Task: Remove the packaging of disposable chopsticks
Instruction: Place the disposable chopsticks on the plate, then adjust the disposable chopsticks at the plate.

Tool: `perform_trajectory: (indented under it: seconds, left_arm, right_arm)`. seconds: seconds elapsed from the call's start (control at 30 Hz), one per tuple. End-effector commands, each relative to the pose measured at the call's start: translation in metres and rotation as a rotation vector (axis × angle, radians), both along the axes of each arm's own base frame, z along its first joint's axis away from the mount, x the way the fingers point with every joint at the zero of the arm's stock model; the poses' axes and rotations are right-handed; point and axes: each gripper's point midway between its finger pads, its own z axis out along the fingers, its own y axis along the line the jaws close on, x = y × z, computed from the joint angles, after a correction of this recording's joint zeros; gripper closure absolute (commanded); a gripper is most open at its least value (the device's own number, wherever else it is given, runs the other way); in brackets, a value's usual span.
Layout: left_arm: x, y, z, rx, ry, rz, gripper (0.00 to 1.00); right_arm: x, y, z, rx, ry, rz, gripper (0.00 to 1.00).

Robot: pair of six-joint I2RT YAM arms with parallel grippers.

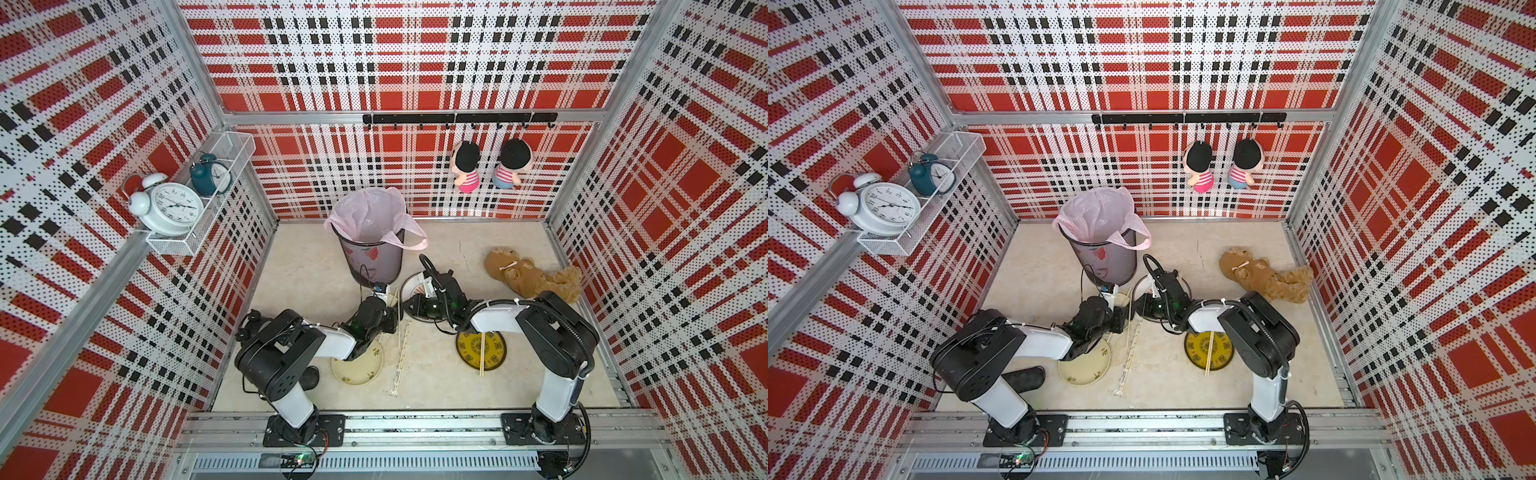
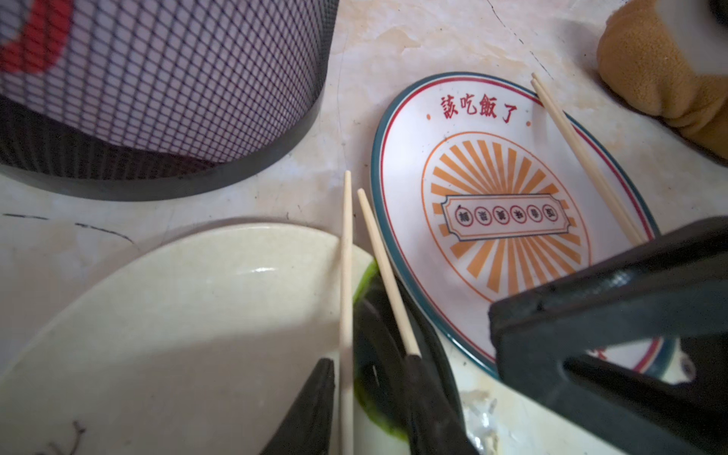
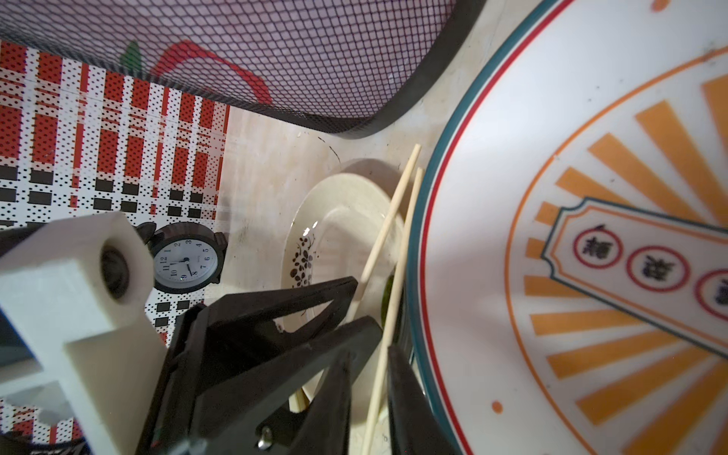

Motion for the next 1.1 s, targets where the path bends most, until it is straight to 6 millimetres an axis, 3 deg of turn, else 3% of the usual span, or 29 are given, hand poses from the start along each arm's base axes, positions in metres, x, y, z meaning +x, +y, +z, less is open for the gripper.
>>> perform_trajectory:
  seconds: [0.0,0.3,0.4,0.57,0.8,1.07]
  left_arm:
    - [0.005,-0.004,0.011,-0.014,-0.025,0.014,0.64]
    - [0.004,0.004,0.019,-0.006,-0.051,0.047,0.60]
    - [0.000,0.006,0.025,-0.014,-0.065,0.049,0.45]
    - [-0.001,0.001,0.031,-0.037,-0.068,0.025,0.36]
    - [0.001,-0.007,0.016,-0.023,-0.031,0.004,0.37]
    - [0.007,-0.010,0.004,0.002,-0.005,0.009,0.40]
  right_arm:
    - [0.003,-0.002,0.010,-0.007,-0.037,-0.003,0.79]
    - [0.001,-0.002,0.004,-0.044,-0.040,0.014,0.81]
    - [0.000,-0.002,0.008,-0.045,-0.057,0.016,0.81]
    - [0.001,-0.009,0.018,-0.056,-0.092,-0.015,0.81]
    - [-0.006,-0.029,0.031,-0.079,-0.142,-0.065,0.81]
    - [-0.010,-0.040,0.033,-0.102,-0.156,-0.084,0.81]
